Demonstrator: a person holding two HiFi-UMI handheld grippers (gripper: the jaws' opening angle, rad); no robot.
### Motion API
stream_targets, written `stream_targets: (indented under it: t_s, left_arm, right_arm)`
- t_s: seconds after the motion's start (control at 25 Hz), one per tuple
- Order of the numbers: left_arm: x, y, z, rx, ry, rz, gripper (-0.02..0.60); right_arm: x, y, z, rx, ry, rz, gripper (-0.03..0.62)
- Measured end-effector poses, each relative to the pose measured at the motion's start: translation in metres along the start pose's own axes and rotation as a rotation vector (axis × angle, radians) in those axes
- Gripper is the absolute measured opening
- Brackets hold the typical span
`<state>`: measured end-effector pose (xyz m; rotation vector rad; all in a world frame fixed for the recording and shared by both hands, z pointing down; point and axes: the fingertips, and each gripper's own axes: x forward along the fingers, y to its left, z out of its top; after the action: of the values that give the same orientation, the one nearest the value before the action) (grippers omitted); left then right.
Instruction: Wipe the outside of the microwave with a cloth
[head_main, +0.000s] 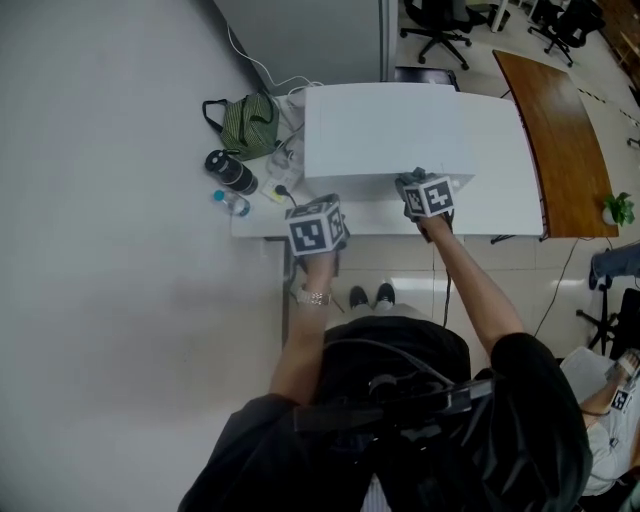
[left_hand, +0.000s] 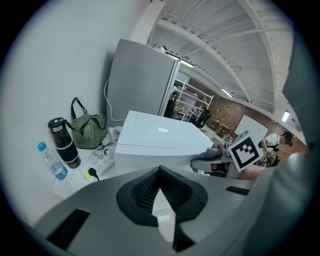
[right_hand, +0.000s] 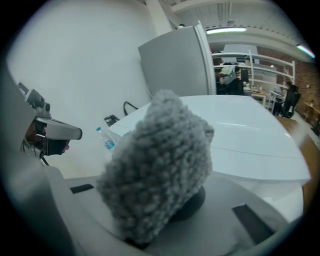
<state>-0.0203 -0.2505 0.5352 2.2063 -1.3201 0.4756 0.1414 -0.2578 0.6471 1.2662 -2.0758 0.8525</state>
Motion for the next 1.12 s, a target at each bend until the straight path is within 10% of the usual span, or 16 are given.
stream_targets:
  t_s: [0.36,1.12]
  left_arm:
    - [-0.036,0.039,-0.018,-0.05,-0.018,0.116,0.003]
    - [-0.001,-0.007,0.011,-0.004,-0.016,-0.019,0.003]
  right_arm:
    - [0.114,0.161,0.006,-0.169,0.152,0.207,0.02]
    - [0.006,-0.061,-0.04,0.093,0.059,-0.1,0.02]
